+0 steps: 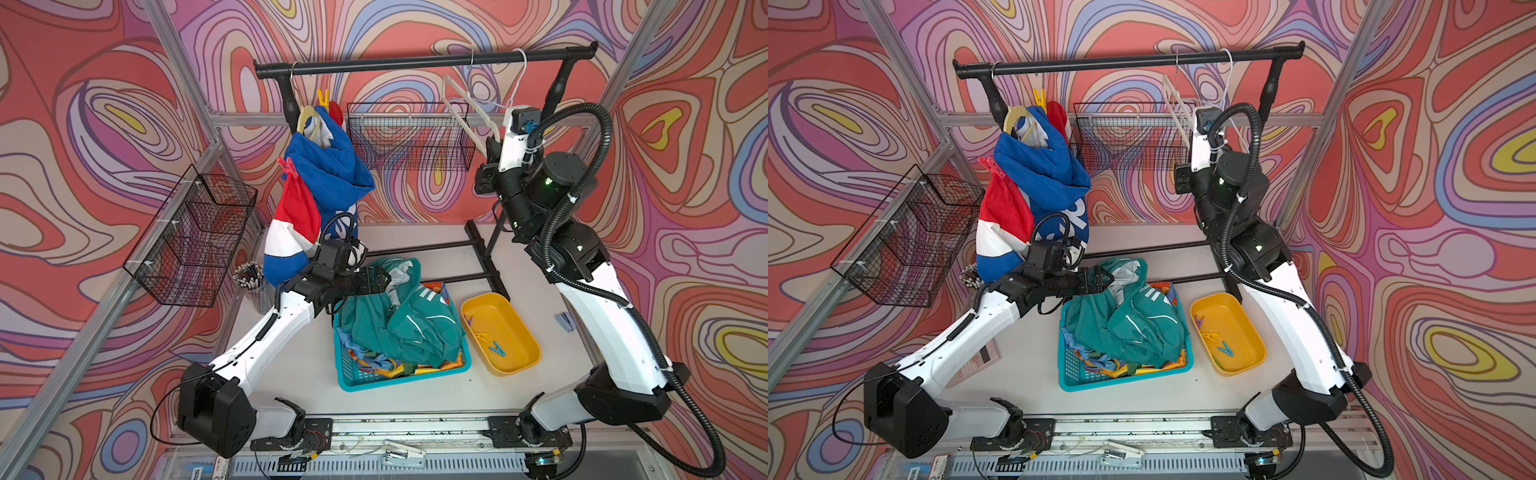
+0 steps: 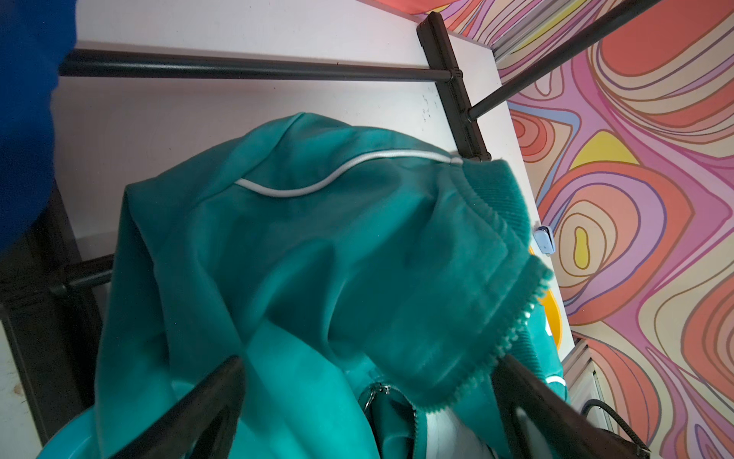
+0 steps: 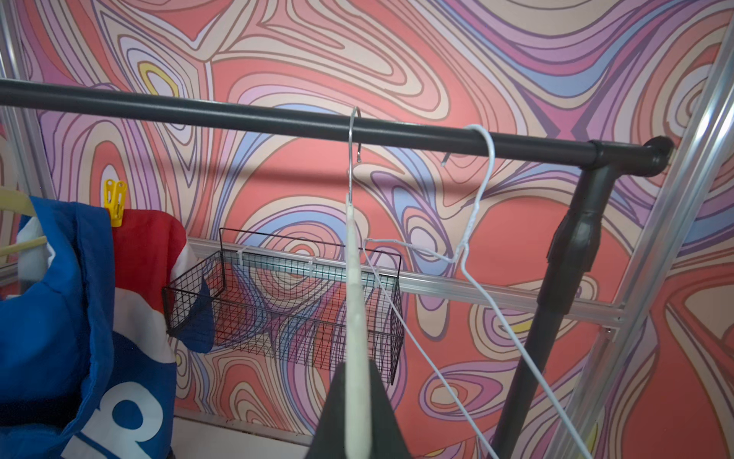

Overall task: Remove the clothespins securing jackets to the hanger
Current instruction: Place the hanger on the clothesline, then adjust the jacket in the basket.

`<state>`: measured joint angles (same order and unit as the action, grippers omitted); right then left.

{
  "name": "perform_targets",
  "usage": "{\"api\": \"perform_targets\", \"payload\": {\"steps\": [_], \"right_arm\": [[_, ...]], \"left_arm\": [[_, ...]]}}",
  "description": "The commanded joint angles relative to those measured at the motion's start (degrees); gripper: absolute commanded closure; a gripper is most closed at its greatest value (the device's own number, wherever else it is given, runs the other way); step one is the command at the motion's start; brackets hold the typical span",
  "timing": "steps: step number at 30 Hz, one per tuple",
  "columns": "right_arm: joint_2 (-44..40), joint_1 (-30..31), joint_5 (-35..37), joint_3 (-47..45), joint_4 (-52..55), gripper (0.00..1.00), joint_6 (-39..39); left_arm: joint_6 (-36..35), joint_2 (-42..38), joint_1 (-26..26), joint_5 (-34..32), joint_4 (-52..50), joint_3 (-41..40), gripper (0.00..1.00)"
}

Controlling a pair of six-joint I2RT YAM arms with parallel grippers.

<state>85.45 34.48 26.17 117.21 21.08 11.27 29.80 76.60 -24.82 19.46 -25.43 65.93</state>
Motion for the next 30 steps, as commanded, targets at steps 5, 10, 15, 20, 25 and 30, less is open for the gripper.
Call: {"api": "perform_targets", "payload": {"steps": [5,10,15,20,25,30], "right_arm": [[-5.5,-0.2,-2.6,-6.4,-0.6,0.88,-2.7],[-7.9,-0.2,-5.3,-11.8,1.8,0.52,-3.5],[-13.8,0.5,-8.6,-23.7,3.2,0.42,-8.0],[-20.4,3.9,-9.4,-38.2,3.1,0.39,-13.3],[-22.6,5.3,-14.2,-49.2,4.9,0.12,-18.6],[-24.7,5.3,-16.7,-60.1,4.2,0.1,-24.2]], "left_arm": [[-0.3,-2.0,-0.2,-0.6,0.5,-0.8,0.0],[-0.5,-2.2,-0.2,-1.0,0.6,-0.6,0.0],[-1.1,-1.2,-0.1,-2.7,0.5,0.1,0.0],[-2.2,1.4,-0.5,-4.2,0.4,1.6,0.0],[-3.0,4.6,-1.2,-2.7,2.5,3.0,0.0],[-4.4,7.9,-2.1,-1.5,3.8,4.6,0.01]]}}
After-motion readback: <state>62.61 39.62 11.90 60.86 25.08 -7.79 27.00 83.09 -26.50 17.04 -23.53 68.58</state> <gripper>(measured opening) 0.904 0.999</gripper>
